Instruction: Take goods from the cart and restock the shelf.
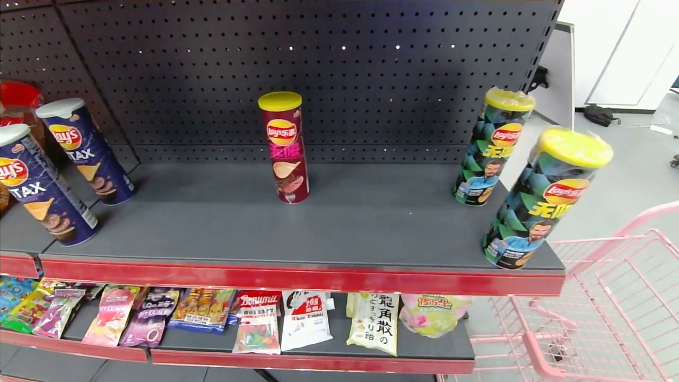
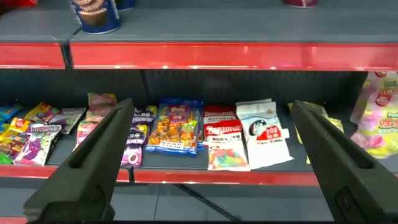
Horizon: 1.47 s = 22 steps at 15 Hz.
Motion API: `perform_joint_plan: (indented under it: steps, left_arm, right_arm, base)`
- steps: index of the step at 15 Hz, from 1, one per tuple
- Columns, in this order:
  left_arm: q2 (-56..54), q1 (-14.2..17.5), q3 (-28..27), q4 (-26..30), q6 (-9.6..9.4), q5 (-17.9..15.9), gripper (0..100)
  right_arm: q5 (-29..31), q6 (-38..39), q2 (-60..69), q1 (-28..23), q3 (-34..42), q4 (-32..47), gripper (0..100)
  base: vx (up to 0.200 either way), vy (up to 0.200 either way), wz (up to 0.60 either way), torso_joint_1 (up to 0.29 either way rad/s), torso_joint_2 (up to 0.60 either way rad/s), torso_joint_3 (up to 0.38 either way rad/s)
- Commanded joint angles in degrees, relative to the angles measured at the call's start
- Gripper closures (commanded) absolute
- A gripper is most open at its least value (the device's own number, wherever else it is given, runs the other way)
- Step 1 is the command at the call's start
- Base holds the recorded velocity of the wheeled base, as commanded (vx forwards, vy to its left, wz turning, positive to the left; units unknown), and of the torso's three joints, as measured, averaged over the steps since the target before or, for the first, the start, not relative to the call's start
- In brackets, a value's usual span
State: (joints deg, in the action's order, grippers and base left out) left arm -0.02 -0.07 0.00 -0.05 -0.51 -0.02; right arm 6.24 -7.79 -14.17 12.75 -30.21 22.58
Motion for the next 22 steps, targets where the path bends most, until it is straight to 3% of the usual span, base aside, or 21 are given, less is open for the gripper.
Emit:
perform_joint_plan:
  steps: [1, 5, 8, 12, 13, 19, 22]
  left_arm:
    - [0.0, 0.0, 0.0, 0.0, -0.02, 0.0, 0]
    - [0.0, 0.0, 0.0, 0.0, -0.02, 0.0, 0]
    - [0.0, 0.0, 0.0, 0.0, -0.02, 0.0, 0]
    - [0.0, 0.0, 0.0, 0.0, -0.02, 0.0, 0]
    - [0.0, 0.0, 0.0, 0.0, -0.02, 0.0, 0]
    - [0.0, 0.0, 0.0, 0.0, -0.02, 0.0, 0]
    - [0.0, 0.0, 0.0, 0.0, -0.02, 0.0, 0]
  right_arm:
    - [-0.2, 0.8, 2.1, 0.2, 1.1, -0.5, 100]
    - [-0.7, 1.7, 2.7, 0.3, 3.2, -0.5, 100]
    - [-4.4, 2.3, 2.7, 0.3, 3.1, -0.8, 100]
    - [-9.7, 2.3, -0.2, 0.3, 1.9, -3.1, 100]
    - [-13.4, 2.3, -1.8, 0.3, 1.1, -2.7, 100]
    - [-17.3, 2.0, -6.0, 0.7, 0.9, -3.1, 100]
    - [-20.1, 1.9, -7.1, 0.9, 0.9, -3.1, 100]
  base:
    - [0.000, 0.200, 0.00, 0.012, 0.00, 0.002]
    - [0.000, 0.200, 0.00, 0.001, 0.00, -0.002]
    - [0.000, 0.200, 0.00, 0.001, 0.00, 0.001]
    - [0.000, 0.000, 0.00, 0.000, 0.00, 0.000]
    - [0.000, 0.000, 0.00, 0.000, 0.00, 0.000]
    - [0.200, 0.000, 0.00, 0.002, 0.00, 0.004]
    - [0.000, 0.000, 0.00, 0.000, 0.00, 0.000]
